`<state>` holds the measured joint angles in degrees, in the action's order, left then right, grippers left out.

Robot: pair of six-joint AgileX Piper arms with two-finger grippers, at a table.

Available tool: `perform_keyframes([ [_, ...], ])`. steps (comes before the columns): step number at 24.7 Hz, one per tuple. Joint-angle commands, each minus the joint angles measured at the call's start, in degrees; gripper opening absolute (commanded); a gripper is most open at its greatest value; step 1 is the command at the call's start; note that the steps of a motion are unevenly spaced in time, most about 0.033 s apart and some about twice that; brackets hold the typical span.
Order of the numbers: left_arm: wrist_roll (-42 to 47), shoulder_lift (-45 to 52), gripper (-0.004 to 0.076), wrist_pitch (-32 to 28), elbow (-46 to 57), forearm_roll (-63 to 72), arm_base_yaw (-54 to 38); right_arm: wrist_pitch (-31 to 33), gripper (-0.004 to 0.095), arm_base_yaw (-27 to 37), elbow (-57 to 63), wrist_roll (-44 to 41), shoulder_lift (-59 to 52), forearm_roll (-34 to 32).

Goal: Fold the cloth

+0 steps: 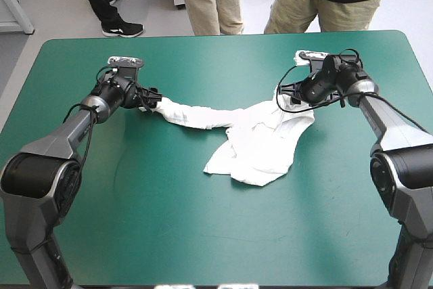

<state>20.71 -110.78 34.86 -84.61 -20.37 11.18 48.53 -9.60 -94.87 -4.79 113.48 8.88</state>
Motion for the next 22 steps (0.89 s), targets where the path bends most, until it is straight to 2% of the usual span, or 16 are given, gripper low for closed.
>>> perform_keyframes([
  [1, 0.1, 8.2, 0.0701, 2.7, -2.1, -3.0, 0.0, 0.4, 0.0514, 0.4, -3.8, 0.3, -5.9, 0.4],
  [6, -7.9, 18.5, 0.058, 10.5, -2.1, -2.9, 0.0, 6.7, 0.0512, 0.4, -4.8, 1.8, -13.2, 0.4],
  [11, -9.7, 27.7, 0.0496, 15.8, -2.1, -1.4, 0.1, 11.9, 0.0509, 0.4, -4.8, 1.8, -19.4, 0.4],
  [16, -14.2, 35.6, 0.049, 18.0, -2.1, 3.0, 0.2, 16.3, 0.0509, 0.4, -4.7, 2.5, -25.0, 0.4],
  [22, -15.2, 41.8, 0.049, 18.4, -2.1, 4.2, 0.2, 16.7, 0.0509, 0.4, -4.7, 2.5, -29.1, 0.4],
])
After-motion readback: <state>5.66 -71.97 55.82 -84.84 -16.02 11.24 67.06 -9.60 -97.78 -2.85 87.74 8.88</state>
